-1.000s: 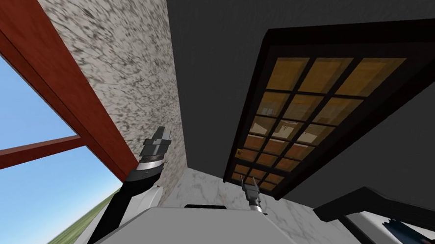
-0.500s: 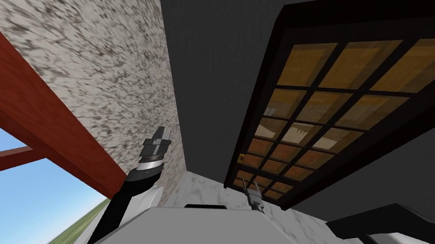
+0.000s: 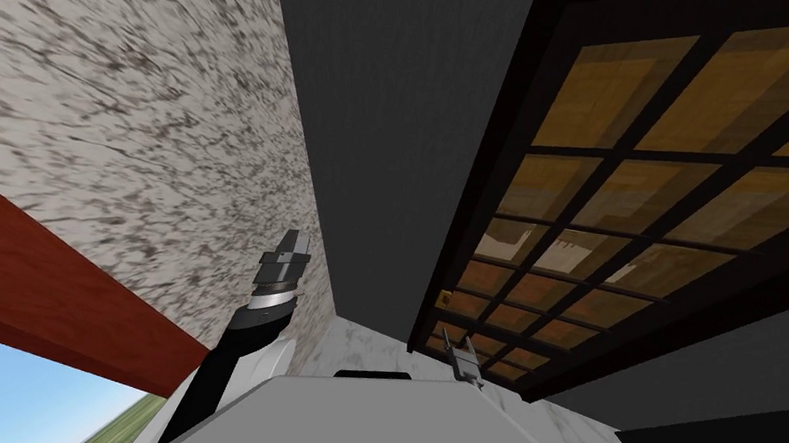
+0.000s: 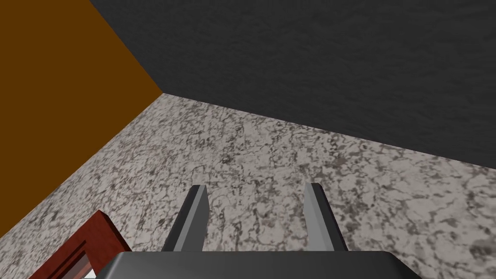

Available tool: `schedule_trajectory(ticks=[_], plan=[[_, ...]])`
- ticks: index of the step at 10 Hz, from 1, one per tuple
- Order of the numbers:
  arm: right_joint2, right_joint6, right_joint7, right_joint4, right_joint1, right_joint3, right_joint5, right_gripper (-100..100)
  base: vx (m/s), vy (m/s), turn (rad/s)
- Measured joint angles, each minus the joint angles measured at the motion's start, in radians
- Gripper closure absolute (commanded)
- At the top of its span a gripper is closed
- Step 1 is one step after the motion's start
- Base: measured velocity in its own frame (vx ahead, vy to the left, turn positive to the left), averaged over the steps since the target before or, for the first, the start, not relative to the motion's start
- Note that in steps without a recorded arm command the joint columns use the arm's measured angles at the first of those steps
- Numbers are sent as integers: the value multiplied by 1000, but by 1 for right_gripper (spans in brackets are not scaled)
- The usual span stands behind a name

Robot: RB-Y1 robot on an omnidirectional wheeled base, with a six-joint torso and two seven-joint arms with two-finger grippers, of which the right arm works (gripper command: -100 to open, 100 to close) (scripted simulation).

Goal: Pull the door open

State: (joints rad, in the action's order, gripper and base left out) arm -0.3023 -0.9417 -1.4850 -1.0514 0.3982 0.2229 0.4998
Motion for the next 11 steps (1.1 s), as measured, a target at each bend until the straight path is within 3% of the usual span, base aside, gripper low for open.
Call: schedule_trajectory(ticks=[5, 7, 8, 11], plan=[[-31, 2, -35, 53, -27, -43, 29, -100, 202, -21, 121], [-36, -3, -50, 82, -32, -51, 36, -100, 116, -10, -1], [-36, -4, -52, 86, -28, -51, 36, 100, -31, 15, 16], [-36, -6, -50, 81, -30, -52, 36, 100, -10, -6, -1]])
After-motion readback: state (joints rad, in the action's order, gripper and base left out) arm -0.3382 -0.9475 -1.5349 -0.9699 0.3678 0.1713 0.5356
